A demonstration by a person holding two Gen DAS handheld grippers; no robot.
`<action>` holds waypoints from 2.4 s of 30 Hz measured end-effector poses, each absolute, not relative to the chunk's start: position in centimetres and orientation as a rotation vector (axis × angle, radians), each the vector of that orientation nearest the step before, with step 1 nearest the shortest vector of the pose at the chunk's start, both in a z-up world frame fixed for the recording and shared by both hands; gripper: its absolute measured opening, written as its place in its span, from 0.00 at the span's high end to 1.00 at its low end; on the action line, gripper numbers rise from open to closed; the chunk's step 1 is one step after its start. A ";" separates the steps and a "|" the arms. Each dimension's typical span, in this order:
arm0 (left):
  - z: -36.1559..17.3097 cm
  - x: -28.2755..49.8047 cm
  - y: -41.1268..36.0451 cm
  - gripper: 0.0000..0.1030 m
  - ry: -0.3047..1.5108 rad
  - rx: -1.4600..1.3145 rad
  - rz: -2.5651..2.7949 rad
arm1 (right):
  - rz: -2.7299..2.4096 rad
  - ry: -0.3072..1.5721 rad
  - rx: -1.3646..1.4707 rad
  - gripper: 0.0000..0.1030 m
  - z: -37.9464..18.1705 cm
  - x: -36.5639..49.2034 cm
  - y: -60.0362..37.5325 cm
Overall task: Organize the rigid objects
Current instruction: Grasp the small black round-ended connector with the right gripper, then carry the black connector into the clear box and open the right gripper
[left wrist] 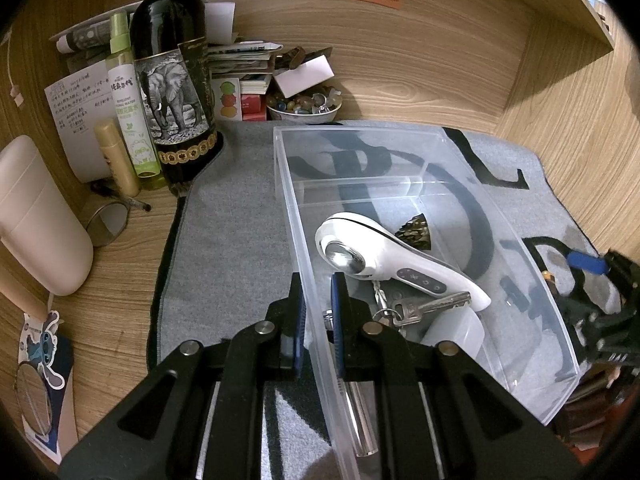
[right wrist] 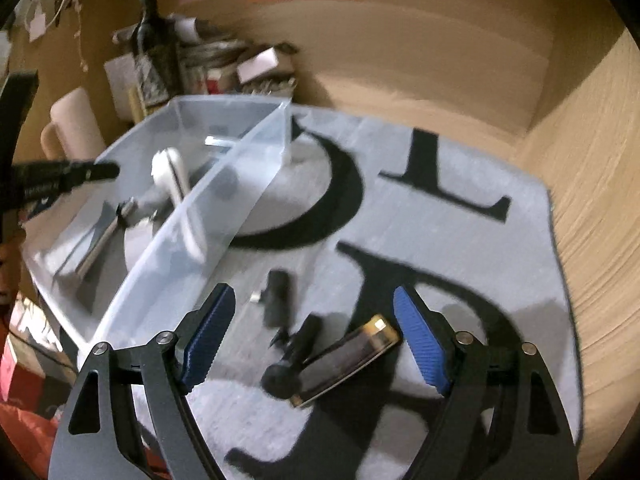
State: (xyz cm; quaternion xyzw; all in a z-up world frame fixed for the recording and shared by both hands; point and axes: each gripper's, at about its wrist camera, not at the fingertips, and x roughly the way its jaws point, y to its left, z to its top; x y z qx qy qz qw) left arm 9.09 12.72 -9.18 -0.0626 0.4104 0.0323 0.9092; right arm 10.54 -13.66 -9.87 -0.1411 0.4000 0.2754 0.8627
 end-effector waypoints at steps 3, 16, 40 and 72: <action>-9.2 9.1 12.7 0.89 0.846 -0.130 0.067 | 0.605 0.893 -0.306 0.48 -11.0 10.7 -13.3; -9.1 9.1 12.7 0.89 0.845 -0.129 0.065 | 0.622 0.911 -0.279 0.78 -11.7 11.1 -13.5; -9.2 9.0 12.7 0.89 0.845 -0.130 0.062 | 0.678 0.609 -0.264 0.78 -2.2 12.0 -10.4; -9.2 9.0 12.6 0.89 0.844 -0.130 0.061 | 0.933 0.747 -0.470 0.78 -6.9 11.4 0.4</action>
